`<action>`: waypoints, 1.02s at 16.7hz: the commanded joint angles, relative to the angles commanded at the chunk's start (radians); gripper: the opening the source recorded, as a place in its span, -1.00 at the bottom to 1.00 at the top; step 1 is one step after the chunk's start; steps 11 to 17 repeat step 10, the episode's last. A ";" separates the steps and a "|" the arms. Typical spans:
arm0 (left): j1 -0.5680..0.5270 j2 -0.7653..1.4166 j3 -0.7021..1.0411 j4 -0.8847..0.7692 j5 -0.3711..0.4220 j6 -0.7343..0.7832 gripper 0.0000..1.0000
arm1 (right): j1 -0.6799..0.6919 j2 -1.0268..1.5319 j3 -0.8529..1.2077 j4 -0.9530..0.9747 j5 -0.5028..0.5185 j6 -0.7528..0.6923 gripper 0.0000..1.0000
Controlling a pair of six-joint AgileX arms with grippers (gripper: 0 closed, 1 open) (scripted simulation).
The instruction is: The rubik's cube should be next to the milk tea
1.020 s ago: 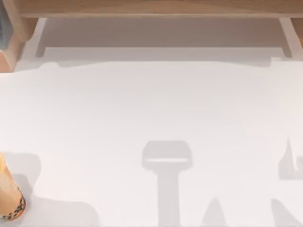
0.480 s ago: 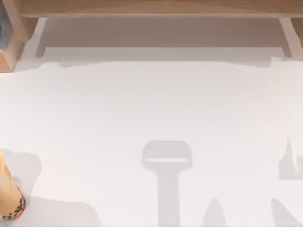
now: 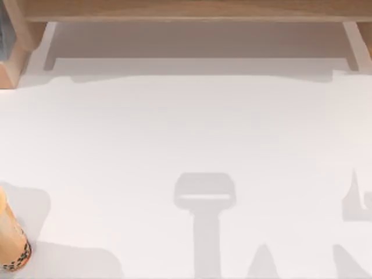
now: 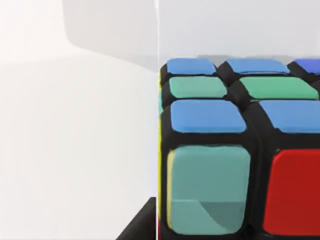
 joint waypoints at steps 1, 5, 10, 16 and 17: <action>0.000 0.000 0.000 0.000 0.000 0.000 0.51 | 0.000 0.000 0.000 0.000 0.000 0.000 1.00; 0.000 0.000 0.000 0.000 0.000 0.000 1.00 | 0.000 0.000 0.000 0.000 0.000 0.000 1.00; 0.000 0.000 0.000 0.000 0.000 0.000 1.00 | 0.000 0.000 0.000 0.000 0.000 0.000 1.00; 0.000 0.000 0.000 0.000 0.000 0.000 1.00 | 0.000 0.000 0.000 0.000 0.000 0.000 1.00; 0.000 0.000 0.000 0.000 0.000 0.000 1.00 | 0.000 0.000 0.000 0.000 0.000 0.000 1.00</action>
